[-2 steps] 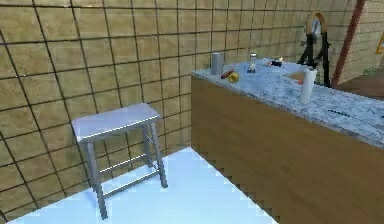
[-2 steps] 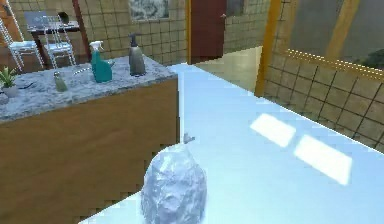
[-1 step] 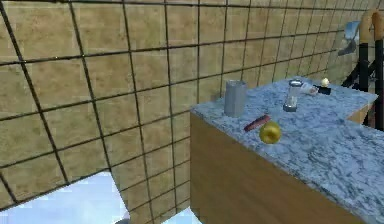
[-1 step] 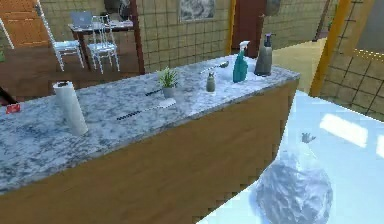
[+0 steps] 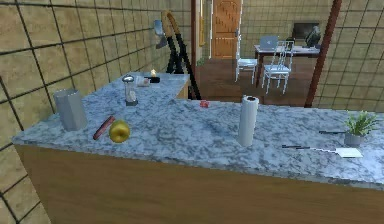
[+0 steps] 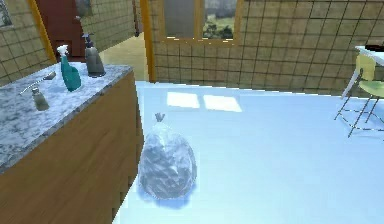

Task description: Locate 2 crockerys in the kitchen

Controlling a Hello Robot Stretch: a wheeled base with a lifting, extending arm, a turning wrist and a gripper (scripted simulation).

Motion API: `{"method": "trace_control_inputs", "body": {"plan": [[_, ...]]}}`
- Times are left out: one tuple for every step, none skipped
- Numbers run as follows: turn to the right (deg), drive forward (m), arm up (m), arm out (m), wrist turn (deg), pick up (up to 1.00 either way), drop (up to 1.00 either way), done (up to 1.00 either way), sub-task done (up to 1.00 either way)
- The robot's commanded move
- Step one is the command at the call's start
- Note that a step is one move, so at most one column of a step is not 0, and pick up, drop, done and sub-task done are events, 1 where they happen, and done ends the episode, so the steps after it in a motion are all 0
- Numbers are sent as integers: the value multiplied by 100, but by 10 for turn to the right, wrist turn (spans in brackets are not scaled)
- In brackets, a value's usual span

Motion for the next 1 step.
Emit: {"method": "trace_control_inputs", "body": {"plan": [[90,0,0,0,0,0,0,0,0]]}}
